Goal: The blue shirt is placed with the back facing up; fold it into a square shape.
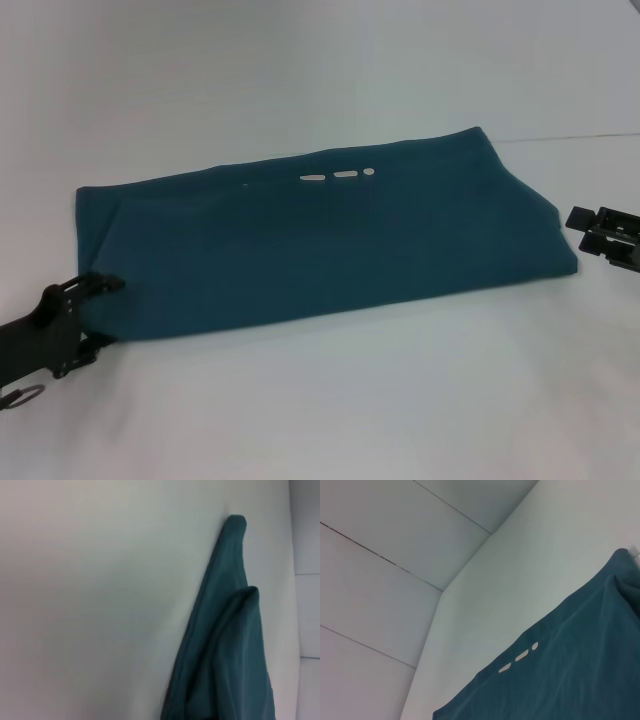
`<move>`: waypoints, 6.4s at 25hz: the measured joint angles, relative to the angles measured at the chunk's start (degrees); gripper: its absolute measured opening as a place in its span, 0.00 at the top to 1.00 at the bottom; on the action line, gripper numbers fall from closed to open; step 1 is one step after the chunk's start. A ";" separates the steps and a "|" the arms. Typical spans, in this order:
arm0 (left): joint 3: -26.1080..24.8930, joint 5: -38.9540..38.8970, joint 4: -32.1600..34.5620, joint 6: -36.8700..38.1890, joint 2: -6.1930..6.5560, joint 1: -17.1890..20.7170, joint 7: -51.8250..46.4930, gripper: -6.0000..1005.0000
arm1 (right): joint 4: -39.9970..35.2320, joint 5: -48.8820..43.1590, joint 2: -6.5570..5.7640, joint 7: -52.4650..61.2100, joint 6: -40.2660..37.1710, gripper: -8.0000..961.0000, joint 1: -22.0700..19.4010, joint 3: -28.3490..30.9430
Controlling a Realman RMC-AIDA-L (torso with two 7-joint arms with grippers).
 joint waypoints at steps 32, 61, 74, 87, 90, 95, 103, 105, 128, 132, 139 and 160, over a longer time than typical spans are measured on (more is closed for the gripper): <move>2.06 -0.04 -0.22 -0.03 0.37 -2.03 2.25 0.45 | 0.00 0.00 0.00 -0.09 0.07 0.27 -0.19 0.44; 1.38 9.27 11.92 7.07 2.19 1.70 5.78 0.98 | 0.78 -0.03 0.45 0.60 0.31 0.27 -0.69 1.28; -5.97 15.88 15.81 7.51 3.41 3.54 4.12 0.98 | 1.58 -0.02 0.33 0.11 1.25 0.27 -0.50 1.40; -6.41 3.92 16.40 19.23 4.61 -2.85 4.91 0.98 | 1.58 0.00 0.60 -0.78 1.84 0.27 -0.14 0.79; -6.08 2.26 16.48 21.61 4.62 -6.01 4.97 0.98 | 1.58 0.00 0.66 -0.98 1.86 0.27 0.00 0.74; -1.46 1.45 16.52 22.31 3.22 -11.52 5.04 0.97 | 2.14 -0.01 0.79 -1.37 1.85 0.27 0.08 0.69; 5.99 -0.41 16.09 20.15 -2.58 -17.34 7.41 0.97 | 2.37 0.00 0.79 -1.50 1.85 0.27 0.11 0.70; 7.91 -0.64 15.57 18.46 -3.68 -18.29 8.12 0.97 | 2.37 -0.01 0.79 -1.50 1.84 0.27 0.11 0.70; 22.18 -15.54 -6.65 1.21 -4.91 -28.99 22.76 0.90 | 3.00 -2.01 0.70 -1.67 1.99 0.27 0.47 1.11; 22.82 -16.64 -6.55 2.48 -4.91 -28.66 23.25 0.83 | 3.15 -2.12 0.70 -1.68 2.47 0.27 0.49 1.00; 22.25 -20.44 -0.69 6.65 -4.23 -21.20 20.97 0.53 | 3.17 -2.54 0.27 -1.46 2.64 0.27 0.62 0.70; 14.63 -8.40 8.84 29.34 0.51 0.06 12.49 0.22 | -4.36 -35.39 -4.86 17.82 0.82 0.27 20.19 0.07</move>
